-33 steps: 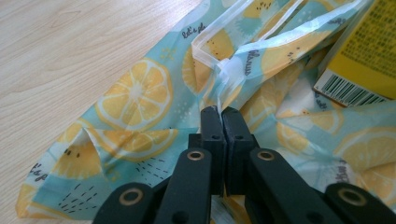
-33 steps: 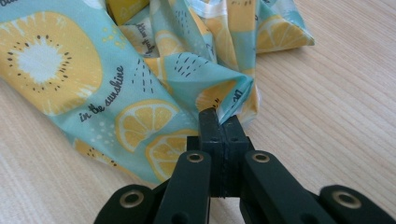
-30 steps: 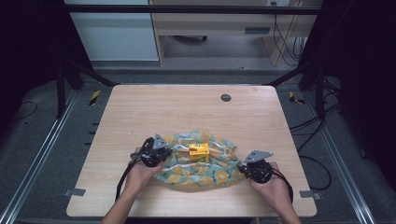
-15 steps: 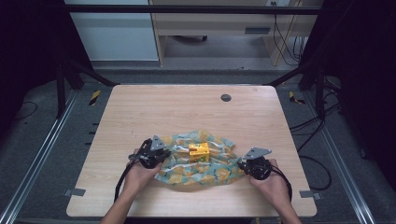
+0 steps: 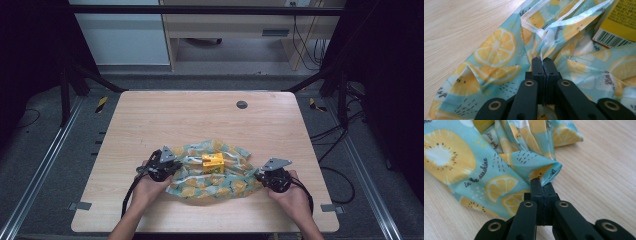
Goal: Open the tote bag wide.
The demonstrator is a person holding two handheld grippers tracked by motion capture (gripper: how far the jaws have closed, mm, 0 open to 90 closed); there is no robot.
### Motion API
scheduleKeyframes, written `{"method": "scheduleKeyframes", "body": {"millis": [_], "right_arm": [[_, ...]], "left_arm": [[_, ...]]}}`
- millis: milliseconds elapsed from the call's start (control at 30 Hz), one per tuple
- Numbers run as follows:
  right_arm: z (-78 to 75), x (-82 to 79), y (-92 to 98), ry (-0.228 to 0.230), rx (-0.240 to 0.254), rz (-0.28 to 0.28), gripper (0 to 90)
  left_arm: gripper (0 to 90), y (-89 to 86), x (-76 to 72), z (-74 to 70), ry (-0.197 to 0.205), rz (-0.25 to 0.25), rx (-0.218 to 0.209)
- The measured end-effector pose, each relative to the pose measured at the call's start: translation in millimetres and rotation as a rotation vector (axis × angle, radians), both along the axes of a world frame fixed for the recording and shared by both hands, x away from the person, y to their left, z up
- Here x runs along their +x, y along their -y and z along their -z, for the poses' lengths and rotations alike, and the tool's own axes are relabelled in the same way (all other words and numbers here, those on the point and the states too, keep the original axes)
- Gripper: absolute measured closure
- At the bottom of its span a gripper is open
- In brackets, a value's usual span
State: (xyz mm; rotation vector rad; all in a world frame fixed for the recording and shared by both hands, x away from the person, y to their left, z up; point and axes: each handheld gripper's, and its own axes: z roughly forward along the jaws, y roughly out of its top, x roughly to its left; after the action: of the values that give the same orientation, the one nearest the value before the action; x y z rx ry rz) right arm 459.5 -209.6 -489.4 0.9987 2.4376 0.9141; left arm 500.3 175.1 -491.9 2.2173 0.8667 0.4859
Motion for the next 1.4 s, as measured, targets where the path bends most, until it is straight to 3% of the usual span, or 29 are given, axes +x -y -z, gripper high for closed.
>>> {"method": "scheduleKeyframes", "body": {"millis": [333,1000,1233,1400], "right_arm": [[4.1,-2.1,-1.1,-0.014,-0.015,-0.017,90.0],[5.3,-6.8,-2.2,0.017,-0.038,-0.027,90.0],[7.3,-6.3,1.0,0.023,-0.005,-0.025,89.0],[4.5,-7.2,2.2,0.048,0.029,-0.022,82.5]], "left_arm": [[89.4,-1.3,-1.6,2.7,-0.001,0.006,-0.003],[89.1,-4.2,-6.8,8.0,0.001,0.0,-0.028],[87.5,-5.9,-7.5,6.7,0.001,0.0,-0.049],[85.7,-7.2,-8.7,3.7,0.014,-0.003,-0.068]]}}
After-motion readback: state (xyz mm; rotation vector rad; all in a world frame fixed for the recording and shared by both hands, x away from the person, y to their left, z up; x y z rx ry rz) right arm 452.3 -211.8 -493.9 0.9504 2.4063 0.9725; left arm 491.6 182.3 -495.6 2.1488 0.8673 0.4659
